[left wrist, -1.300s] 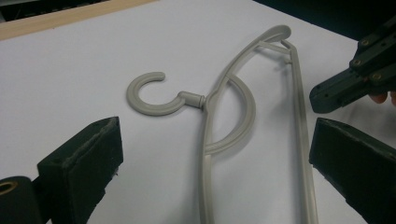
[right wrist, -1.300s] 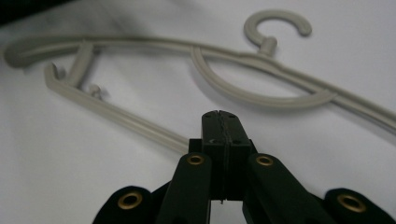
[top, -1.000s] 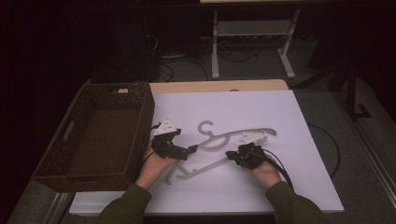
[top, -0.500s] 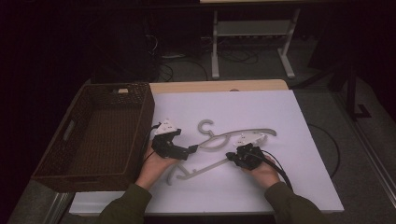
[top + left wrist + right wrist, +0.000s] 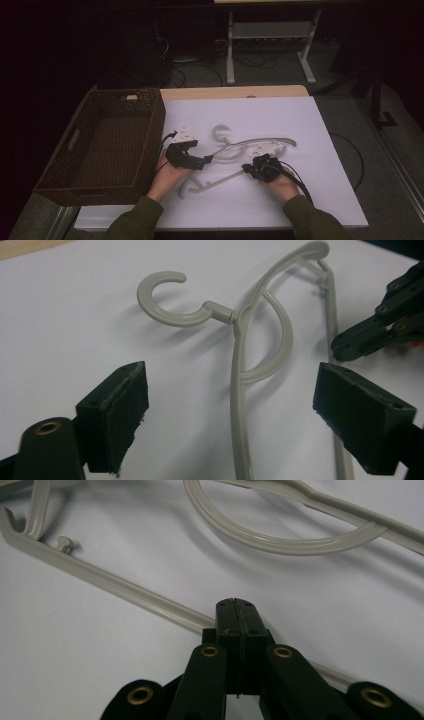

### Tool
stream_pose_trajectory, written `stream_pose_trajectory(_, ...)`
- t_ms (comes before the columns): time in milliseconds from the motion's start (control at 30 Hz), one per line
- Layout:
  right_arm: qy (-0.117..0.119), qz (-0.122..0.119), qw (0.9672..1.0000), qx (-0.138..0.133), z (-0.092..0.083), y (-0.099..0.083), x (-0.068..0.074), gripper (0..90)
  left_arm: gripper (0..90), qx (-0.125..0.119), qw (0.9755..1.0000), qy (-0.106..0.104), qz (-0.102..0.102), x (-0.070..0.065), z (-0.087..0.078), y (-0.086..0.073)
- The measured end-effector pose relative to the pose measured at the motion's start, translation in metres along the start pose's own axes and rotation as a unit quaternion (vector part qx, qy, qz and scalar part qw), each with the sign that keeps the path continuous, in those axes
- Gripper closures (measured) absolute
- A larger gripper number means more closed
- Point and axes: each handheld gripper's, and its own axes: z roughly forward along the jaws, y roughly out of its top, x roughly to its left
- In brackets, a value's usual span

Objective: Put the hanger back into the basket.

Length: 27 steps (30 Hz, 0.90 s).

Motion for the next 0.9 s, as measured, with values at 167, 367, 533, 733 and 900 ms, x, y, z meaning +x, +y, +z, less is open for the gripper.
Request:
stream_pose_trajectory(167, 0.000, 0.001, 1.0000, 0.001, 0.000, 0.000, 0.000, 89.6, 22.8, 0.039, 0.9990, 0.002, 0.023, 0.000, 0.011, 0.003)
stream_pose_trajectory(367, 0.003, 0.003, 1.0000, 0.000, 0.000, 0.000, -0.001, 89.7, 37.6, 0.066, 0.9972, 0.001, 0.037, 0.001, 0.023, 0.005)
stream_pose_trajectory(533, 0.002, 0.002, 1.0000, 0.001, 0.000, 0.000, -0.001, 89.6, 45.9, 0.091, 0.9943, 0.006, 0.055, 0.000, 0.029, 0.005)
stream_pose_trajectory(733, 0.003, 0.001, 1.0000, 0.000, 0.000, 0.000, -0.001, 89.6, 55.9, 0.109, 0.9916, 0.005, 0.070, -0.004, 0.034, 0.003)
stream_pose_trajectory(900, 0.003, 0.001, 1.0000, 0.000, 0.000, 0.000, -0.001, 89.6, 63.2, 0.118, 0.9900, 0.004, 0.077, -0.007, 0.035, 0.002)
